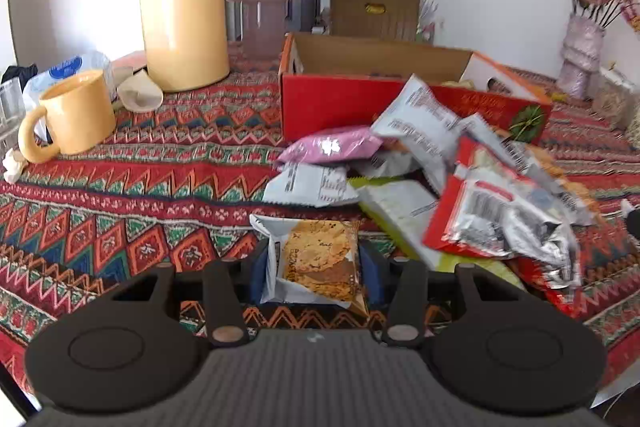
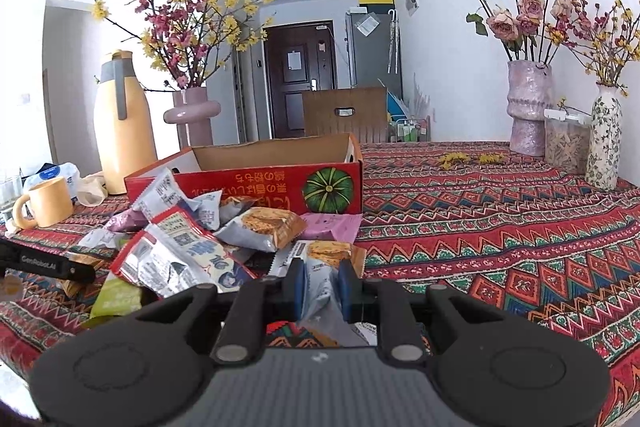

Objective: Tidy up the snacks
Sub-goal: 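Carry both packets into the box and open both grippers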

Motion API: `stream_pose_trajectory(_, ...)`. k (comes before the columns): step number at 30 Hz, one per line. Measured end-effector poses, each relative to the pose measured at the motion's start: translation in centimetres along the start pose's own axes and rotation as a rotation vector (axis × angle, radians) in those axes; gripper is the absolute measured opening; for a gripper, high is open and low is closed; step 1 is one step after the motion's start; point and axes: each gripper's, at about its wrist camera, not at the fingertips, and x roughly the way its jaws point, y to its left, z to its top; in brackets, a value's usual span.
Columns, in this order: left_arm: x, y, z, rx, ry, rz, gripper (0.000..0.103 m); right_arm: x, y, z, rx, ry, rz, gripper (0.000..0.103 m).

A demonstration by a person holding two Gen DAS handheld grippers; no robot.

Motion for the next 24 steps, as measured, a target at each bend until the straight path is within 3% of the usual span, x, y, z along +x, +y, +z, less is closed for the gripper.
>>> stream_pose_trajectory(7, -2.6, -0.8, 1.7, 0.017, -0.098, -0.024, 0.047, -0.5, 0.5, 1.1, -0.017, -0.037, 0.005, 0.017)
stream_pose_trajectory(24, -2.4, -4.2, 9.0, 0.08, -0.254, -0.048, 0.048, 3.9, 1.6, 8.1, -0.058, -0.149, 0.025, 0.017)
